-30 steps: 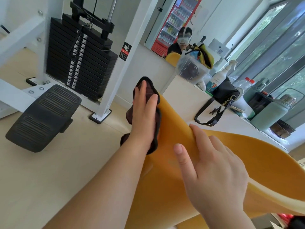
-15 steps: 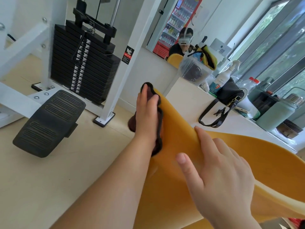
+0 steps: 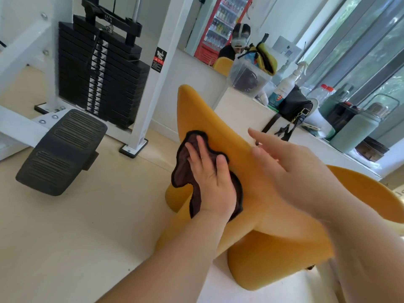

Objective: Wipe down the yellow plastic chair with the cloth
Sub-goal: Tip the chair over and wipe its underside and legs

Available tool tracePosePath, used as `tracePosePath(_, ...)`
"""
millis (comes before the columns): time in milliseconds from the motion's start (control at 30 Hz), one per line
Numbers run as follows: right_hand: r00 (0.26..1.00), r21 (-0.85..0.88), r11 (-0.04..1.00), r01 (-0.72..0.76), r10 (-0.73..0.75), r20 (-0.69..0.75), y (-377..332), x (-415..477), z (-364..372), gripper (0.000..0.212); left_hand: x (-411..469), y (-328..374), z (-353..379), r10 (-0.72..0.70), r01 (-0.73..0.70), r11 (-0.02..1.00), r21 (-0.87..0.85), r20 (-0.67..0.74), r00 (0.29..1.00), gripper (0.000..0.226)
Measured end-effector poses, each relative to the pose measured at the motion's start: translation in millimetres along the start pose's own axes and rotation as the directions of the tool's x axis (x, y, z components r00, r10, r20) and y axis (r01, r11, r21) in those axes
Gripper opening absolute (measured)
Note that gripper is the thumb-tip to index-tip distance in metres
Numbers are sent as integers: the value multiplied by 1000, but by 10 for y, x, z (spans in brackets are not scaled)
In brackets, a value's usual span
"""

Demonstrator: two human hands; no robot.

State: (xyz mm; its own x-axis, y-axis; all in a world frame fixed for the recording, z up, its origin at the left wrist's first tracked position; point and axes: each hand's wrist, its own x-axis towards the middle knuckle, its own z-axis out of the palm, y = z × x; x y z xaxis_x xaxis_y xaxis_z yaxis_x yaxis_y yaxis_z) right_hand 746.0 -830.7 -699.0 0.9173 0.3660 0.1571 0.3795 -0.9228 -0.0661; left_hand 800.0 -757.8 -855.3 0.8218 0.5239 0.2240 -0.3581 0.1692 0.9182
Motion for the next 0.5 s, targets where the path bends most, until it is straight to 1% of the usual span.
tracePosePath(67, 1000, -174, 984, -27, 29, 6, 294, -144, 10, 60, 55, -26, -50, -30, 30, 999, 17, 10, 999, 59)
tracePosePath(100, 999, -220, 975, -28, 31, 8, 397, -196, 70, 59, 107, -24, -82, -28, 28, 999, 20, 11, 1000, 63)
tracePosePath(133, 1000, -250, 968, -24, 22, -9, 463, -230, 144, 55, 177, -20, -110, -22, 22, 1000, 0, 5, 1000, 67)
tracePosePath(200, 996, -304, 952, -23, -6, -93, 486, -227, 267, 49, 387, -18, -144, -27, 26, 999, -43, -19, 999, 67)
tracePosePath(267, 986, -341, 940, -31, -28, -166, 403, -167, 323, 48, 540, 3, -127, -48, 42, 996, -75, -79, 996, 66)
tracePosePath(333, 981, -353, 934, -45, -25, -192, 290, -57, 366, 49, 537, 20, -48, -35, 21, 995, -95, -146, 989, 64)
tracePosePath(400, 978, -354, 933, -67, -9, -209, 150, 76, 404, 48, 342, 24, 82, 31, -36, 999, -32, -168, 985, 53)
tracePosePath(467, 974, -364, 929, -67, -19, -228, 45, 246, 458, 47, 122, 31, 220, 62, -55, 997, 47, -155, 986, 51)
tracePosePath(500, 973, -375, 925, -65, -25, -231, 13, 322, 484, 46, 51, 8, 281, 56, -44, 995, 88, -137, 989, 52)
